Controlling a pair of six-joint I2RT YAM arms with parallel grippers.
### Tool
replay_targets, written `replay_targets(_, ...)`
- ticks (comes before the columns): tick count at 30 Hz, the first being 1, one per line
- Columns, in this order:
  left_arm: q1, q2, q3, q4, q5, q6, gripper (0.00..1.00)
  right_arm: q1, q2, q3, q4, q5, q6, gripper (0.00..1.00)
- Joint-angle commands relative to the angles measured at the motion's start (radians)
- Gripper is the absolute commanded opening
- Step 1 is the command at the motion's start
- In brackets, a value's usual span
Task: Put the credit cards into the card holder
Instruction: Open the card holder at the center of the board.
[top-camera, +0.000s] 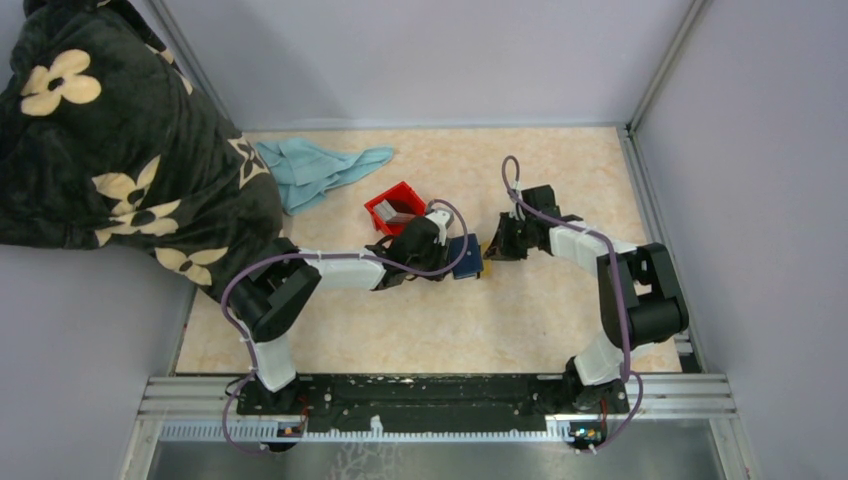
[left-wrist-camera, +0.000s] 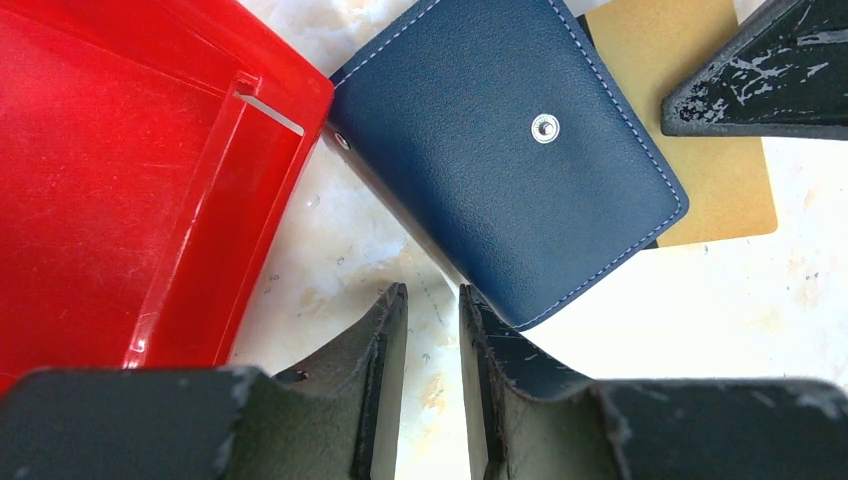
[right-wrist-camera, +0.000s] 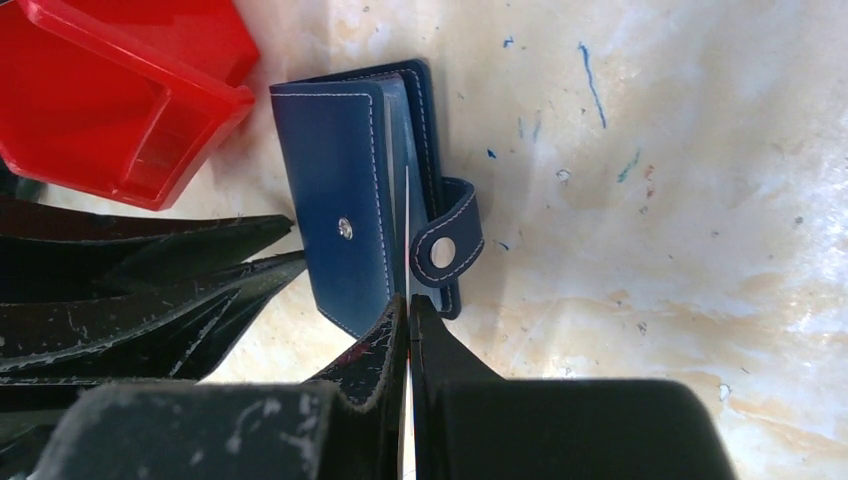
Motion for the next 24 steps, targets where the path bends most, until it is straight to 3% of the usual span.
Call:
replay_targets(1, -0.010, 0.012, -0.041, -0.123, -0.004, 0.001, 0.33, -0.005, -0.014, -0.012, 0.096, -0.056, 0.026, 0.00)
replay_targets(14, -0.010, 0.011, -0.056, -0.129, -0.020, 0.011, 0.33, -0.004, 0.015, -0.032, 0.236, -0.158, 0.072, 0.00)
replay_targets(24, -0.010, 0.030, -0.089, -0.105, -0.009, -0.016, 0.33, 0.024, -0.037, 0.007, 0.162, -0.132, 0.028, 0.00)
